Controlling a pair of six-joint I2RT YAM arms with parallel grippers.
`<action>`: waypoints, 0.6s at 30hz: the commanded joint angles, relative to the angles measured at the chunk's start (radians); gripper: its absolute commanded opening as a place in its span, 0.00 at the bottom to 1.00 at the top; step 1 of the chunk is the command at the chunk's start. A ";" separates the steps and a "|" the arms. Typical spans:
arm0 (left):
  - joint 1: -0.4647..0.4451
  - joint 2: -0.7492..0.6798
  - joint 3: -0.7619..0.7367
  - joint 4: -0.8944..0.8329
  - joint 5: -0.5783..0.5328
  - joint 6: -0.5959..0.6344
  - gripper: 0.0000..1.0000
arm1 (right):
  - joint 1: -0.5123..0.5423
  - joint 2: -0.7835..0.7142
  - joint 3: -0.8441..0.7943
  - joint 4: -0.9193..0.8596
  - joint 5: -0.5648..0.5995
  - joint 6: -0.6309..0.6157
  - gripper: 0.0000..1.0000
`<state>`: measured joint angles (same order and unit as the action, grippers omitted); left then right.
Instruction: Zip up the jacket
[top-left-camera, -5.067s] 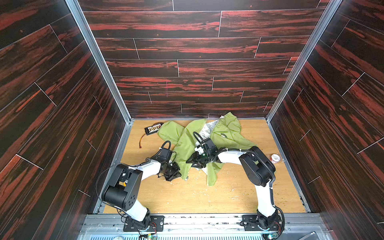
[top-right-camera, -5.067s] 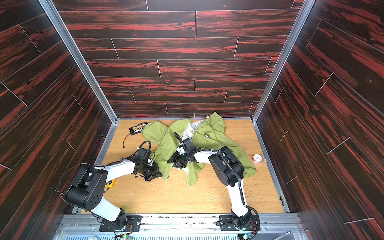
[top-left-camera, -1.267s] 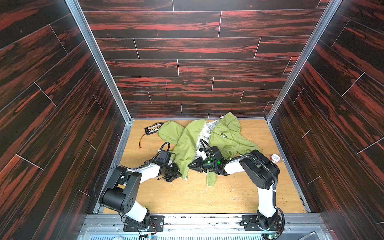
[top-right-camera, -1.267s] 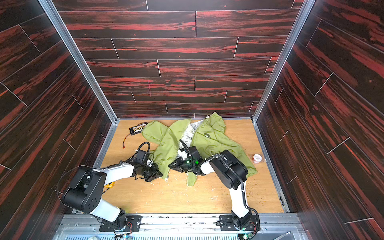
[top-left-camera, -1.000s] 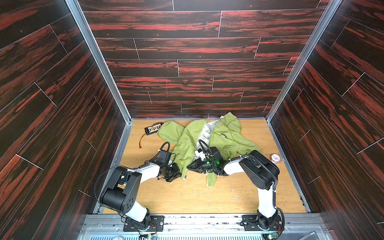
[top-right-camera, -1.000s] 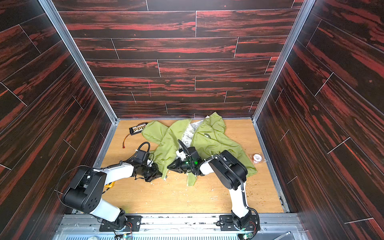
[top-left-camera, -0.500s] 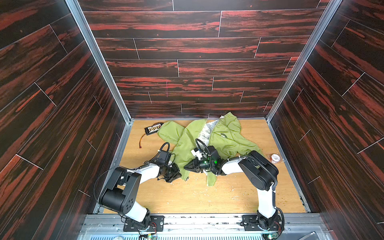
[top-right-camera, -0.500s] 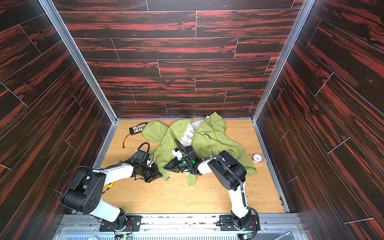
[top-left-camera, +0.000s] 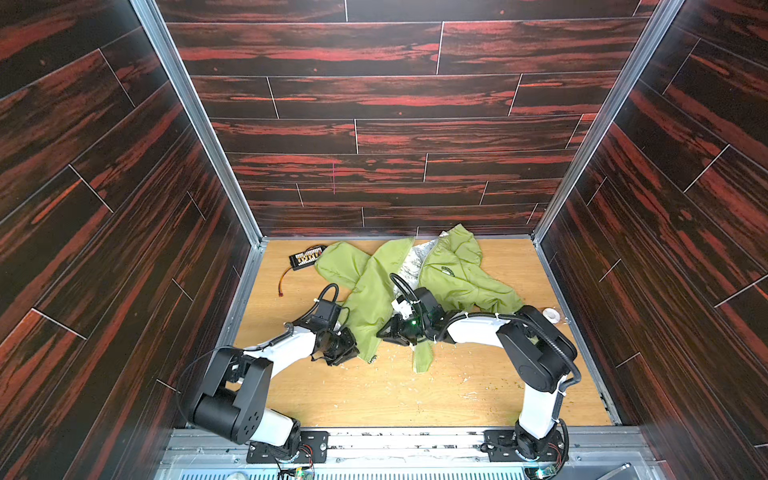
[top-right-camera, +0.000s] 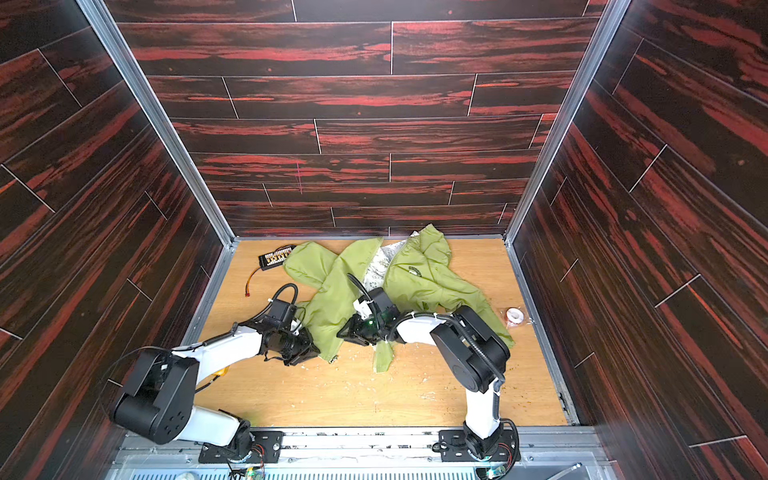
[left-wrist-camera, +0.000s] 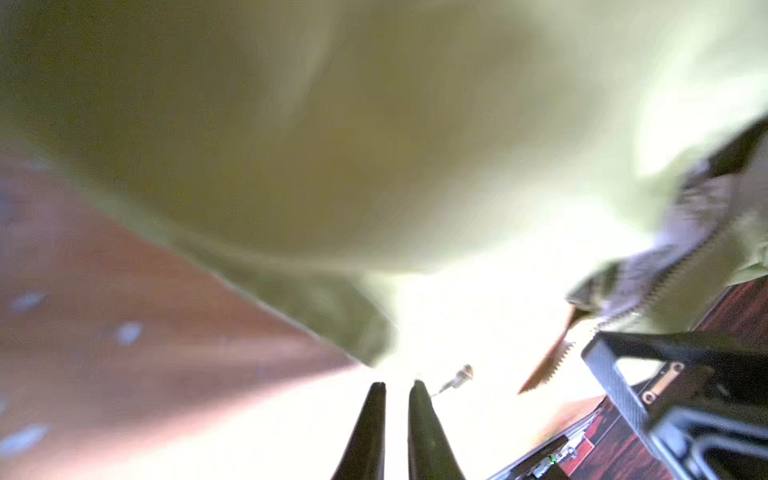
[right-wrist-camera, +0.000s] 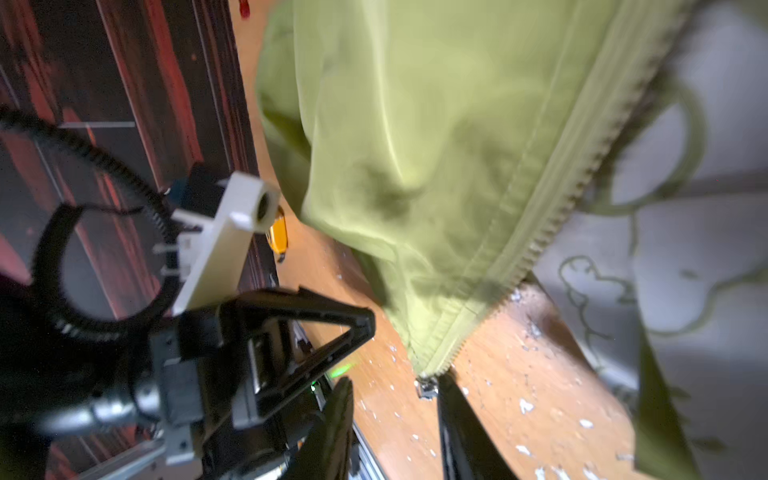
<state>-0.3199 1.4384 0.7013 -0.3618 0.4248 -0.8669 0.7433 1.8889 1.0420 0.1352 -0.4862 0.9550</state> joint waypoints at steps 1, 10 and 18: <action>-0.001 -0.087 0.069 -0.130 -0.072 0.100 0.20 | -0.012 -0.032 0.046 -0.184 0.072 -0.039 0.34; -0.135 -0.114 0.182 -0.268 -0.235 0.263 0.48 | -0.093 -0.036 0.052 -0.290 0.081 0.002 0.32; -0.300 0.153 0.431 -0.354 -0.412 0.364 0.56 | -0.140 -0.126 -0.009 -0.322 0.089 0.001 0.34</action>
<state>-0.5892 1.5280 1.0660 -0.6369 0.1188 -0.5743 0.6094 1.8339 1.0470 -0.1471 -0.4057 0.9493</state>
